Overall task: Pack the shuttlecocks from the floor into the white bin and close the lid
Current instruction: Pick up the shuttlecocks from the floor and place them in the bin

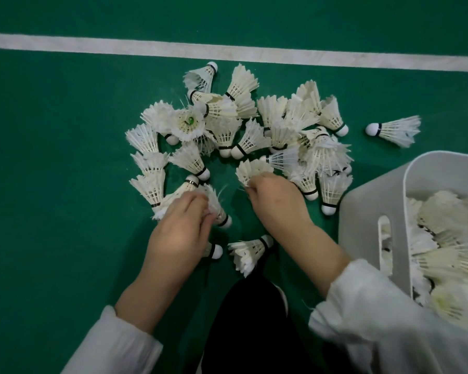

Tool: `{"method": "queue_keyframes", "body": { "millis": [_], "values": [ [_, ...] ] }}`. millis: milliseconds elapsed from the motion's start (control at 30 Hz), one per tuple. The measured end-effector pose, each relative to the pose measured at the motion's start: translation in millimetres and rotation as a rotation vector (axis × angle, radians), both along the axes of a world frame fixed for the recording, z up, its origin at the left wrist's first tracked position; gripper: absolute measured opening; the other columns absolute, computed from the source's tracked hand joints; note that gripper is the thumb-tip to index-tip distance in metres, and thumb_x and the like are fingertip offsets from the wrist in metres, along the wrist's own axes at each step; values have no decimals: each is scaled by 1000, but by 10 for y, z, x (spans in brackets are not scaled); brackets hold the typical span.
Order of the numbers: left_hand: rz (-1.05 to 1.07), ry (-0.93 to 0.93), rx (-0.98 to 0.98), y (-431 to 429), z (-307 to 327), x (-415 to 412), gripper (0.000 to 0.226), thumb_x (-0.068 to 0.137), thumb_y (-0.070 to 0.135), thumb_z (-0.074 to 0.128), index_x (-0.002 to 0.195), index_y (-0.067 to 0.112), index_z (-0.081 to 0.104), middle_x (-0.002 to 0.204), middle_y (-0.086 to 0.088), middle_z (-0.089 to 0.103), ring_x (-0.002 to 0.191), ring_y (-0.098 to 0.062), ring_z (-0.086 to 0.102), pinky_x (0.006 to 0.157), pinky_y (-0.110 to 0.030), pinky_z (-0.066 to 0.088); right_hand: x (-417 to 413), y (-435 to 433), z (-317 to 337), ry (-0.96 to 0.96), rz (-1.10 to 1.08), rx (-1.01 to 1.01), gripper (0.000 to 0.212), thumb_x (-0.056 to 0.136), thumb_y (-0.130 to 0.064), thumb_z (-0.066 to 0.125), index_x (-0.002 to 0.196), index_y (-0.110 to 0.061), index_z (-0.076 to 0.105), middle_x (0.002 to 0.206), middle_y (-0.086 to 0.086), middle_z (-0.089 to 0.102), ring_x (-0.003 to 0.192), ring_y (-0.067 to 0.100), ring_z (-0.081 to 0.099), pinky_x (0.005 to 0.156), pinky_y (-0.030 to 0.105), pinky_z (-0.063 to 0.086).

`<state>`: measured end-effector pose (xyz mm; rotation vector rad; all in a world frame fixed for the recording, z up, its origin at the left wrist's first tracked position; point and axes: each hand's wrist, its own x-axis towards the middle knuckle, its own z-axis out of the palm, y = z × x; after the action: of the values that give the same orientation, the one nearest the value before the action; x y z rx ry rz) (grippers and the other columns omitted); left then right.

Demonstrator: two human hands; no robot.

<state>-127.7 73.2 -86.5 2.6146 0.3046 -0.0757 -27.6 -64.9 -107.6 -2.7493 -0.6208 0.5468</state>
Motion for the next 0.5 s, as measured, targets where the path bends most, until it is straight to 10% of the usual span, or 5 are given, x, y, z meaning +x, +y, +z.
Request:
{"method": "queue_keyframes", "body": {
  "millis": [133, 267, 500],
  "values": [
    [-29, 66, -69, -111, 23, -18, 31, 85, 12, 60, 103, 26, 38, 69, 7, 46, 49, -9, 38, 44, -24, 26, -293, -147, 3, 105, -143, 47, 23, 94, -16, 46, 95, -9, 68, 95, 9, 63, 86, 30, 60, 62, 30, 39],
    [-413, 54, 204, -130, -130, -151, 48, 50, -3, 73, 92, 11, 57, 94, -10, 58, 75, -23, 57, 38, -26, 38, -445, -219, -25, 175, -185, 56, 24, 88, -8, 49, 101, -11, 68, 111, 6, 61, 99, 30, 58, 80, 39, 50],
    [-508, 217, 251, -244, -399, -277, 58, 55, 16, 85, 108, 16, 62, 116, -16, 56, 97, -27, 61, 48, -28, 50, -334, -340, 87, 171, -219, 125, 28, 90, -8, 46, 107, -11, 68, 109, 11, 63, 101, 30, 58, 83, 32, 44]
  ]
}}
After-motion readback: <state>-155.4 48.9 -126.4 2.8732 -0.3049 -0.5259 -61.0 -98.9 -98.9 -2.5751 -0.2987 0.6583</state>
